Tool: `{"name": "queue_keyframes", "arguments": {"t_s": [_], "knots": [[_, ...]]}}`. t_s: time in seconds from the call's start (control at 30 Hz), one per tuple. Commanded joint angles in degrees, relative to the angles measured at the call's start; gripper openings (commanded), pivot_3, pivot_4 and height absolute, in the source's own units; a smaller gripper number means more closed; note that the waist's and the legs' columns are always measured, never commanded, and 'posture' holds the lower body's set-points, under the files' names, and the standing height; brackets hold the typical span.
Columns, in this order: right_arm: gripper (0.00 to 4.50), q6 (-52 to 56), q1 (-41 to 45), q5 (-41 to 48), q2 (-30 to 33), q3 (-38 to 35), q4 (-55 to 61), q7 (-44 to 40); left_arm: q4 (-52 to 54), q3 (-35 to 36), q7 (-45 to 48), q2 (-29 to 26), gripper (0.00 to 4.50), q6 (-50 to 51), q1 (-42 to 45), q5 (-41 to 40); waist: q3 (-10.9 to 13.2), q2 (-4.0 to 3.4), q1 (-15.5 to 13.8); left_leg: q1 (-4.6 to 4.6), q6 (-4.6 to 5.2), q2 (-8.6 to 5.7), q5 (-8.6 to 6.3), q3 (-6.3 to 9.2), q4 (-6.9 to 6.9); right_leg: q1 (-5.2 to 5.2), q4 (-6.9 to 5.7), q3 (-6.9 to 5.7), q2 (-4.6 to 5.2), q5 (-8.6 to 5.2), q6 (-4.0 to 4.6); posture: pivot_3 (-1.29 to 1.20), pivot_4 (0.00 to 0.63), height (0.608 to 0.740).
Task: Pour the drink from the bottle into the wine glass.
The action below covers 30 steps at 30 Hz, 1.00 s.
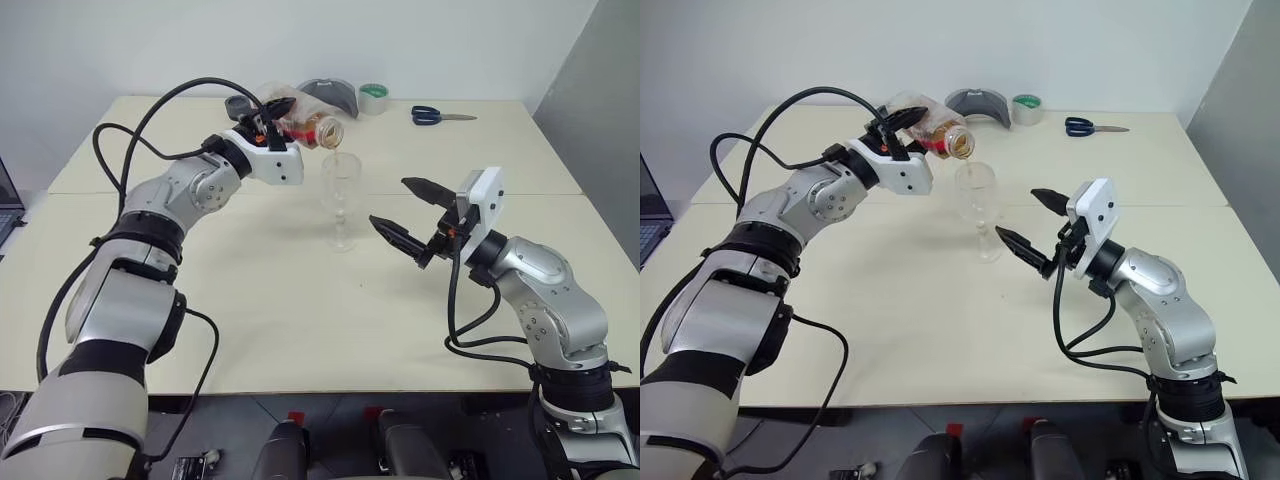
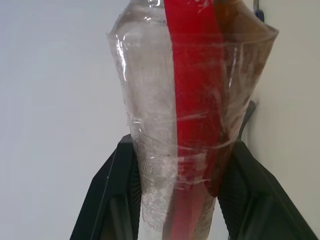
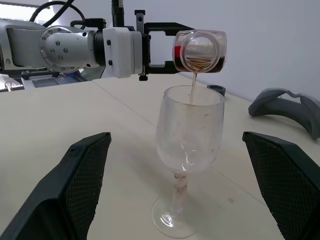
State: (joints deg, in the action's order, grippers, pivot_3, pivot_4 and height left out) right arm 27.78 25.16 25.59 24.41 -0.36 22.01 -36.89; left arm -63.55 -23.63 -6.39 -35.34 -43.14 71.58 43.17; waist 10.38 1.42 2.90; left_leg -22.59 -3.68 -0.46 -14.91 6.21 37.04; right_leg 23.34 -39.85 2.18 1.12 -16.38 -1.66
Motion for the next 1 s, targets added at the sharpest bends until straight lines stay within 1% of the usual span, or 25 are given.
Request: {"name": "queue_keyframes", "arguments": {"t_s": [0.03,1.0], "knots": [[4.50,-1.14,0.33,0.57,0.14,-0.25,1.73,-0.23,0.57,0.26,-2.09,-1.28,1.69,-0.40,3.02,-0.13,0.00,0.00,0.01,0.01,0.00,0.00,0.00,0.00,0.00,0.00,0.00,0.00,0.00,0.00,0.00,0.00,0.150,0.740],[4.50,-1.60,-1.63,0.01,-2.65,1.45,2.37,1.47,-1.08,-2.98,-6.23,-2.29,1.69,-0.59,4.56,2.37,0.00,0.00,0.03,0.00,0.00,0.00,0.00,-0.02,0.02,0.03,-0.04,0.02,0.00,0.00,0.00,0.00,0.150,0.740]]}}
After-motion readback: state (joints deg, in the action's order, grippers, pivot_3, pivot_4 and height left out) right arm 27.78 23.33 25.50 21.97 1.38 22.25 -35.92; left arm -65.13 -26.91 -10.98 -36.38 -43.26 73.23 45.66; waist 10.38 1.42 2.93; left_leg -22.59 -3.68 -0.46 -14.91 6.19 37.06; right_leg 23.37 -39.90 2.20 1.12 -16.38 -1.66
